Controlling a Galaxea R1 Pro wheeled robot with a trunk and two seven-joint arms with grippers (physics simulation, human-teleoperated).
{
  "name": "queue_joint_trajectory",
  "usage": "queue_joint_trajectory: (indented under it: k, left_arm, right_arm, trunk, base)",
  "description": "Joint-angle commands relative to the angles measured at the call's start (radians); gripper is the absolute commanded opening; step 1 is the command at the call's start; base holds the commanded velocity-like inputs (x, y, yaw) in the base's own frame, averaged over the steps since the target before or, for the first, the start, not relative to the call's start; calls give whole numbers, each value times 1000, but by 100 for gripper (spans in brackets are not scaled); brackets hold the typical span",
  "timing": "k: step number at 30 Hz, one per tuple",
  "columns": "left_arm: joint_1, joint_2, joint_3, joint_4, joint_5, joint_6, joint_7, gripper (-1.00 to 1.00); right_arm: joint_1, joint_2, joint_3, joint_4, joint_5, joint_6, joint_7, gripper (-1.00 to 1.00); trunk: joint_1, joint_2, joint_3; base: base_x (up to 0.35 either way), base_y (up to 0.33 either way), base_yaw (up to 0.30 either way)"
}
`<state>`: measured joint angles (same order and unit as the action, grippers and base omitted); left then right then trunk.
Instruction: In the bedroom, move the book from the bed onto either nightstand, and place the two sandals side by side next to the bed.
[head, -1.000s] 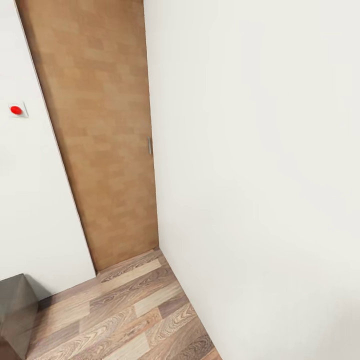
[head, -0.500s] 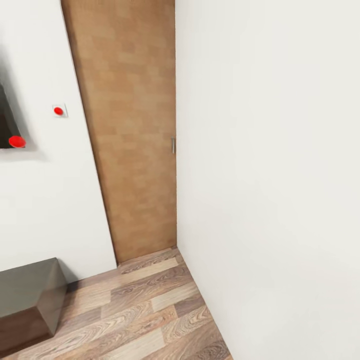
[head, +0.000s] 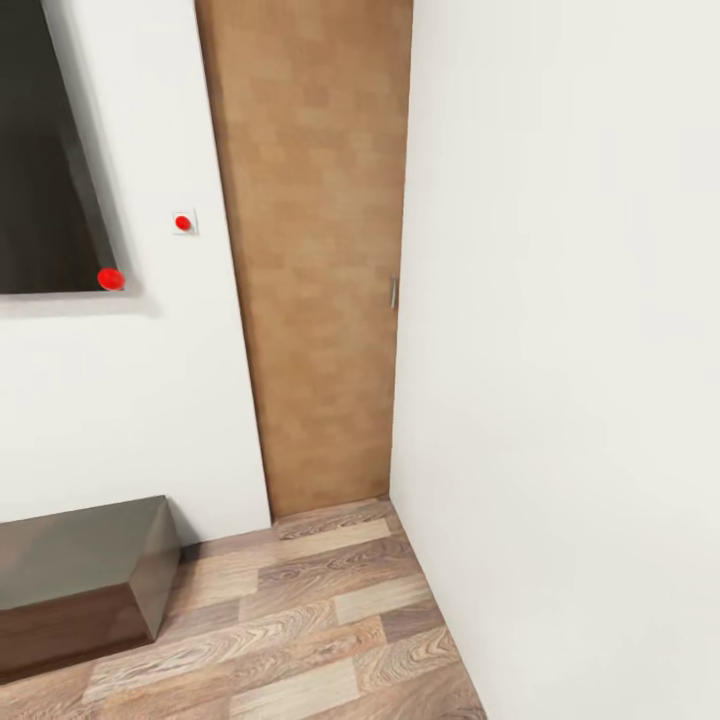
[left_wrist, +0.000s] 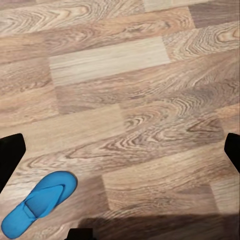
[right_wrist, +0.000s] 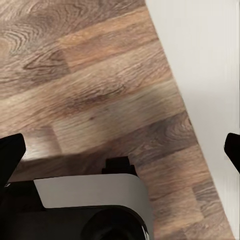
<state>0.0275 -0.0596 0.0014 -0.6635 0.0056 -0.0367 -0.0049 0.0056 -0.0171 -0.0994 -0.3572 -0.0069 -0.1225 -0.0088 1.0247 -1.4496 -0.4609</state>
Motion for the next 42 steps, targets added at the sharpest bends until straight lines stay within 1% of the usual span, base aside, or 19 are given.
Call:
queue_joint_trajectory:
  k: [1,42]
  left_arm:
    - [0,0,0,-1,1,-2,-1,100]
    - [0,0,0,-1,1,-2,-1,100]
  right_arm:
    - [1,0,-2,-2,-1,-2,0,100]
    - [1,0,-2,-2,-1,-2,0,100]
  trunk:
    - [0,0,-1]
    - [0,0,-1]
  base:
    - [93,-44,284]
    - [5,-2,283]
